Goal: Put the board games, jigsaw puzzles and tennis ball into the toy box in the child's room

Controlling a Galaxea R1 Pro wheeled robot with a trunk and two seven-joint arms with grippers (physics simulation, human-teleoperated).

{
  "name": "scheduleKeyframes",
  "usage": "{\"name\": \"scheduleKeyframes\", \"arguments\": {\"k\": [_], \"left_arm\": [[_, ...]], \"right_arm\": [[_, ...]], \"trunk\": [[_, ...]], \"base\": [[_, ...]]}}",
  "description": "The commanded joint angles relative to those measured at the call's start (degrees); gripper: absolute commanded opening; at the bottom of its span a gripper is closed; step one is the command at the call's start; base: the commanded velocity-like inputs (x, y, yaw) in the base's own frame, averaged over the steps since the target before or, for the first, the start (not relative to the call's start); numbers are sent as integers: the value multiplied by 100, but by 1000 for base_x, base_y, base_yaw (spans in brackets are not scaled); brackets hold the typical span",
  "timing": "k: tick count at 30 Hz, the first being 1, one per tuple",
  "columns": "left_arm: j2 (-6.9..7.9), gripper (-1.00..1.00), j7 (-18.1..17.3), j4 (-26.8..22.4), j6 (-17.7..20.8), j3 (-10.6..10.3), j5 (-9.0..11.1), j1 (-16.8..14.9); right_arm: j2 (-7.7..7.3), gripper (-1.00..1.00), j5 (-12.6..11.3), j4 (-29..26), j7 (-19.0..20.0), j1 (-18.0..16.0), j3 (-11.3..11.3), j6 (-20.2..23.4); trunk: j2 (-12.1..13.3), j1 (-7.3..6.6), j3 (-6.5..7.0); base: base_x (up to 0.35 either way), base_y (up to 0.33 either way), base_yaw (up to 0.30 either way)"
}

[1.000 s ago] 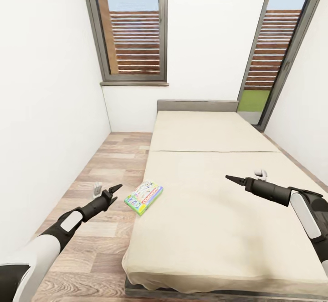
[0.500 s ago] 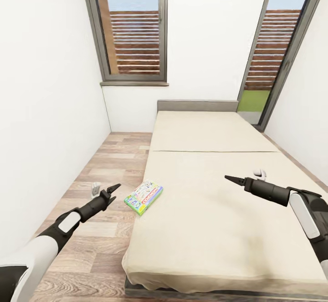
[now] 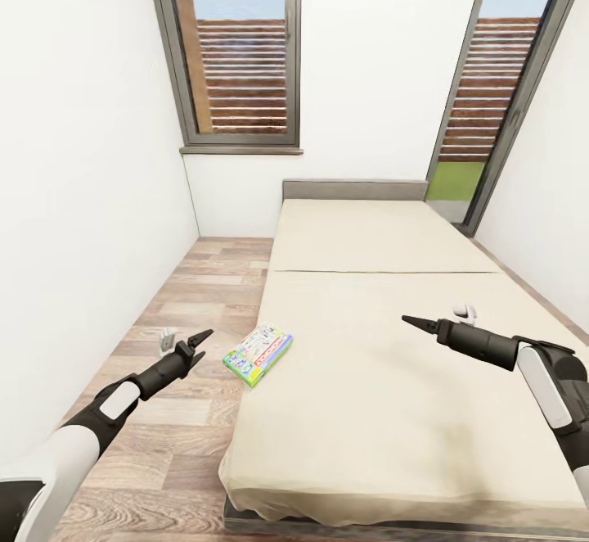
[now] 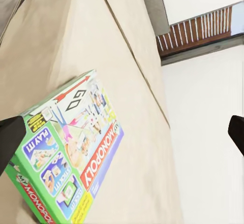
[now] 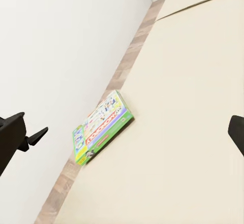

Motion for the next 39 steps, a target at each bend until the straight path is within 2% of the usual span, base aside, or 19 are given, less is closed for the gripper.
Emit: {"name": "scheduleKeyframes", "arguments": {"k": [1, 8, 13, 18, 39], "left_arm": [[8, 100, -50, -3, 42, -23, 54, 0], [35, 100, -274, -13, 31, -22, 35, 12], [149, 100, -507, -12, 55, -21, 44, 44], [220, 100, -597, 16, 83, -23, 41, 59], [229, 100, -413, 57, 107, -27, 64, 66]], "right_arm": [[3, 100, -8, 0, 9, -4, -1, 31], [9, 100, -4, 0, 3, -4, 15, 31], [8, 100, -1, 0, 2, -4, 22, 31], [2, 100, -5, -6, 11, -4, 23, 35], [-27, 100, -33, -23, 31, -4, -1, 40]], "trunk": [[-2, -1, -5], [-2, -1, -5], [-2, -1, -5], [-2, -1, -5], [-2, -1, -5]], "base": [[0, 0, 0], [0, 0, 0], [0, 0, 0], [0, 0, 0], [0, 0, 0]]}}
